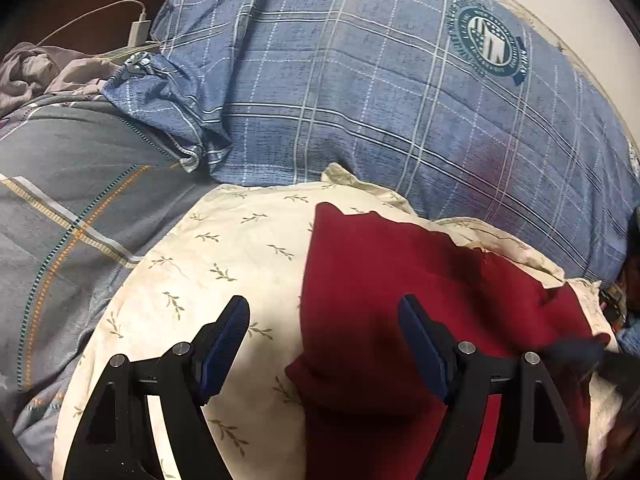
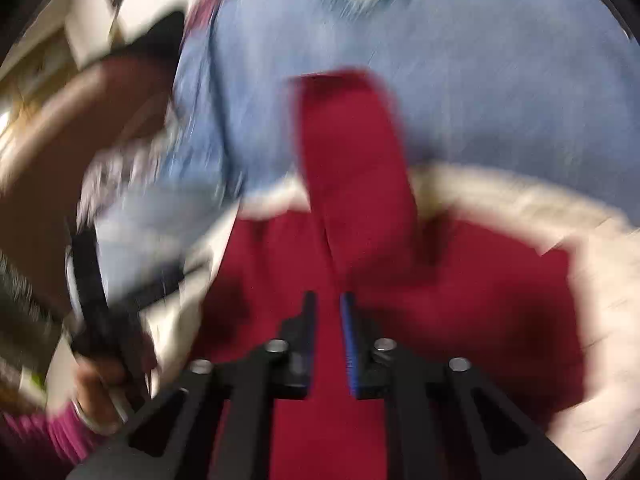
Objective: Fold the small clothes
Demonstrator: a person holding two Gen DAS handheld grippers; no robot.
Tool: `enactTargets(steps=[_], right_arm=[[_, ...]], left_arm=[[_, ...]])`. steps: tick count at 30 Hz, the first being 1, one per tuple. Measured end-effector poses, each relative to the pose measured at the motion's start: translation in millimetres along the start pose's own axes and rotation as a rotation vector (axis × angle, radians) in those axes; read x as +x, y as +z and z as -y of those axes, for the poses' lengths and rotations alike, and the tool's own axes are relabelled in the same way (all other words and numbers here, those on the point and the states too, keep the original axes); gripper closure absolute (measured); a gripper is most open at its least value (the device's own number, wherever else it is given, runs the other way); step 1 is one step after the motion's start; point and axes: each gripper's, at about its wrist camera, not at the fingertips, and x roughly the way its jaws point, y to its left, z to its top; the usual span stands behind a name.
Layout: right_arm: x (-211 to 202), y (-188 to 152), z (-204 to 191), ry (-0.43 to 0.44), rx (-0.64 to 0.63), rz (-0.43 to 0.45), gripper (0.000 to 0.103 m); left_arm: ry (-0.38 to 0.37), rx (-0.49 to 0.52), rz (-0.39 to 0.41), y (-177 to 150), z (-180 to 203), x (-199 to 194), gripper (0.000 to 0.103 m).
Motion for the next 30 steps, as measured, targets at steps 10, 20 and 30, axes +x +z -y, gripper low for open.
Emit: enactTargets(steps=[10, 20, 30], right_arm=[[-42.7, -12.7, 24.7, -0.096, 0.027, 0.089, 0.04], [-107.9, -5.1, 138.5, -0.408, 0.32, 0.208, 0.034], [-22.0, 33.6, 169.8, -0.343, 0.281, 0.023, 0.091]], left_arm=[[-0.035, -0.002, -0.002, 1.6, -4.3, 5.6, 0.027], [-0.021, 0.037, -0.043, 6.7, 17.0, 30.4, 0.027], [0.062, 0.076, -0.106, 2.6, 26.0, 60.9, 0.027]])
